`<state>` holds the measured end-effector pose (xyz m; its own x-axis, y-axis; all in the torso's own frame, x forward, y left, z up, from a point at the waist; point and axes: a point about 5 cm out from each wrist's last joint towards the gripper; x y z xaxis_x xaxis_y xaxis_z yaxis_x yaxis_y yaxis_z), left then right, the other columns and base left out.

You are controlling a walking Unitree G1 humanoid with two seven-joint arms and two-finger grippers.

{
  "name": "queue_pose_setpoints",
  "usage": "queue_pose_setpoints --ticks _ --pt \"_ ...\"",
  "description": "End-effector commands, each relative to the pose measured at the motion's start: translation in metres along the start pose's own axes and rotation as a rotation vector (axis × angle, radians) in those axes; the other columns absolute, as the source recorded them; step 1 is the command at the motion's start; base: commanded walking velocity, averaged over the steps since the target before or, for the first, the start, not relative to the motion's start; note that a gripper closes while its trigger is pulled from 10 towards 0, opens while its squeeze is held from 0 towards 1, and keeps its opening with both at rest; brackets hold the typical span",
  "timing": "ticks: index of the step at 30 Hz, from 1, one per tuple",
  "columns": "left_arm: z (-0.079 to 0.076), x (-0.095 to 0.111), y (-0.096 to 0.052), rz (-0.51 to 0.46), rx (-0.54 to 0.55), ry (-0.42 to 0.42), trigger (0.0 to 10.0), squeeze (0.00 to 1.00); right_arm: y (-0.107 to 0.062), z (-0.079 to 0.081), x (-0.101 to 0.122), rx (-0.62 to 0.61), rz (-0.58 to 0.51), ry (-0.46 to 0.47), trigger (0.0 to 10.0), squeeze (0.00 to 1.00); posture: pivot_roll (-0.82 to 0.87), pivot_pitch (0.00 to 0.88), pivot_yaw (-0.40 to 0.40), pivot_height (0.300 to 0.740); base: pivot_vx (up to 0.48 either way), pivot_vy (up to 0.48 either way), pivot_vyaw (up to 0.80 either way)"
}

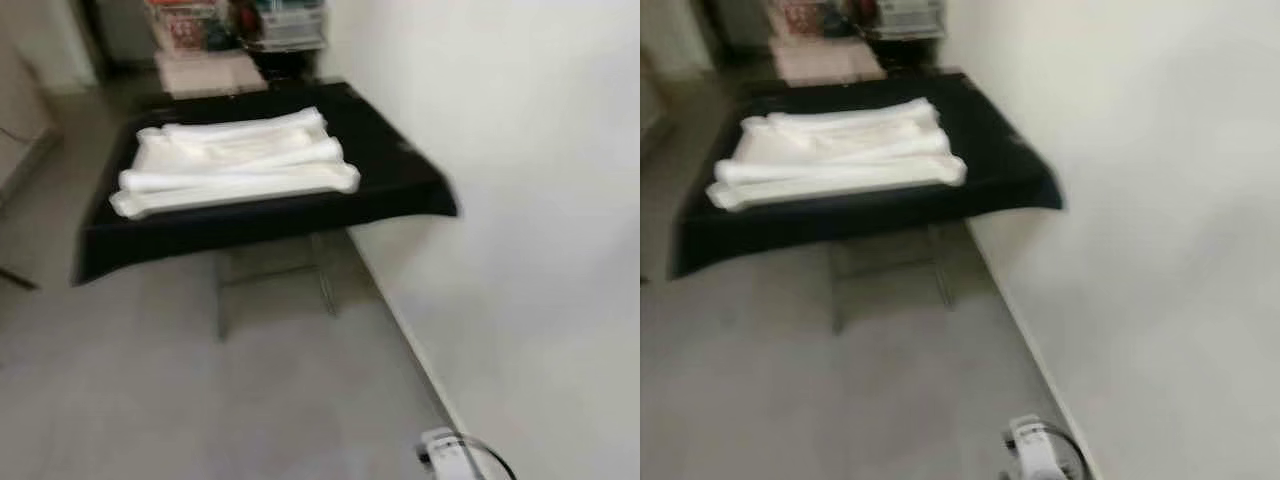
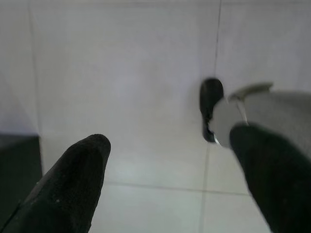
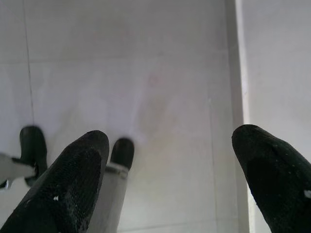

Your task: Building children table

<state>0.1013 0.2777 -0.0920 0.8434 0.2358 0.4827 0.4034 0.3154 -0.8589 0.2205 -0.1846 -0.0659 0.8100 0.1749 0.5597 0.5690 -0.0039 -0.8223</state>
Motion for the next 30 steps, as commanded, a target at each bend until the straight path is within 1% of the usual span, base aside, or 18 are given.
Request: queue_pose_setpoints --ticks 1,5,8,9,10,11,12,13,14,15,17,20,21,23,25,26,28,30 --pt "0.008 -0.007 -0.001 0.031 0.016 -0.020 10.0 0.00 -0.001 -0.007 -0.007 -0.018 0.016 0.040 10.0 0.00 -0.12 0.107 -0.089 0.740 0.000 0.000 0.00" --pt "0.014 0.000 -0.001 0.001 0.034 -0.047 10.0 0.00 -0.001 -0.010 0.000 -0.031 -0.015 0.035 10.0 0.00 -0.12 0.101 -0.086 0.740 0.000 0.000 0.00" --pt "0.019 0.017 0.000 -0.070 0.040 -0.067 10.0 0.00 0.000 -0.010 0.017 -0.021 -0.084 0.055 10.0 0.00 -0.12 0.095 -0.085 0.740 0.000 0.000 0.00" --pt "0.021 0.047 0.000 -0.211 0.029 -0.037 10.0 0.00 0.000 -0.007 0.043 -0.011 -0.177 0.044 10.0 0.00 -0.12 0.083 -0.083 0.740 0.000 0.000 0.00" --pt "0.023 0.085 -0.003 -0.394 0.033 -0.016 10.0 0.00 -0.004 -0.001 0.084 0.026 -0.314 0.025 10.0 0.00 -0.11 0.073 -0.080 0.740 0.000 0.000 0.00" --pt "0.023 0.085 -0.003 -0.394 0.033 -0.016 10.0 0.00 -0.004 -0.001 0.084 0.026 -0.314 0.025 10.0 0.00 -0.11 0.073 -0.080 0.740 0.000 0.000 0.00" --pt "0.025 0.120 -0.013 -0.578 0.063 0.034 10.0 0.00 -0.010 0.005 0.118 0.062 -0.433 -0.007 10.0 0.00 -0.11 0.062 -0.073 0.740 0.000 0.000 0.00" --pt "0.026 0.133 -0.019 -0.653 0.080 0.064 10.0 0.00 -0.013 0.007 0.130 0.074 -0.475 -0.021 10.0 0.00 -0.11 0.059 -0.072 0.740 0.000 0.000 0.00" --pt "0.026 0.133 -0.019 -0.653 0.080 0.064 10.0 0.00 -0.013 0.007 0.130 0.074 -0.475 -0.021 10.0 0.00 -0.11 0.059 -0.072 0.740 0.000 0.000 0.00" --pt "0.026 0.141 -0.022 -0.695 0.092 0.081 10.0 0.00 -0.015 0.008 0.137 0.081 -0.497 -0.029 10.0 0.00 -0.11 0.059 -0.072 0.740 0.000 0.000 0.00" --pt "0.015 0.176 -0.051 -0.931 0.099 0.077 10.0 0.00 -0.028 0.017 0.174 0.156 -0.652 -0.018 10.0 0.00 -0.11 0.031 -0.058 0.740 0.000 0.000 0.00" --pt "0.000 0.189 -0.074 -1.032 0.123 0.072 10.0 0.00 -0.039 0.028 0.192 0.213 -0.755 -0.056 10.0 0.00 -0.11 0.018 -0.048 0.740 0.000 0.000 0.00" --pt "0.000 0.189 -0.074 -1.032 0.123 0.072 10.0 0.00 -0.039 0.028 0.192 0.213 -0.755 -0.056 10.0 0.00 -0.11 0.018 -0.048 0.740 0.000 0.000 0.00" --pt "-0.020 0.193 -0.091 -1.097 0.047 0.094 10.0 0.00 -0.048 0.038 0.203 0.268 -0.840 -0.081 10.0 0.00 -0.12 0.007 -0.037 0.740 0.000 0.000 0.00" --pt "-0.048 0.184 -0.104 -1.152 -0.079 0.134 10.0 0.00 -0.059 0.046 0.210 0.316 -0.931 -0.112 10.0 0.00 -0.13 0.002 -0.029 0.740 0.000 0.000 0.00" --pt "-0.048 0.184 -0.104 -1.152 -0.079 0.134 10.0 0.00 -0.059 0.046 0.210 0.316 -0.931 -0.112 10.0 0.00 -0.13 0.002 -0.029 0.740 0.000 0.000 0.00" --pt "-0.069 0.166 -0.113 -1.157 -0.189 0.150 10.0 0.00 -0.069 0.053 0.213 0.339 -1.005 -0.143 10.0 0.00 -0.15 0.000 -0.011 0.740 0.000 0.000 0.00" --pt "-0.070 0.162 -0.117 -1.165 -0.198 0.144 10.0 0.00 -0.071 0.055 0.212 0.336 -1.020 -0.152 10.0 0.00 -0.15 0.000 -0.008 0.740 0.000 0.000 0.00"
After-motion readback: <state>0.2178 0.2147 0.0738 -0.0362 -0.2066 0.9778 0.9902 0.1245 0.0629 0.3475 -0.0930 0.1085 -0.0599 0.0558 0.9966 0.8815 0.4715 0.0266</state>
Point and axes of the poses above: a point about 5 cm out from each wrist's last joint towards the gripper, its own y axis pointing out of the wrist towards the gripper, its own x axis along the axis of the wrist's last joint, z = x × y
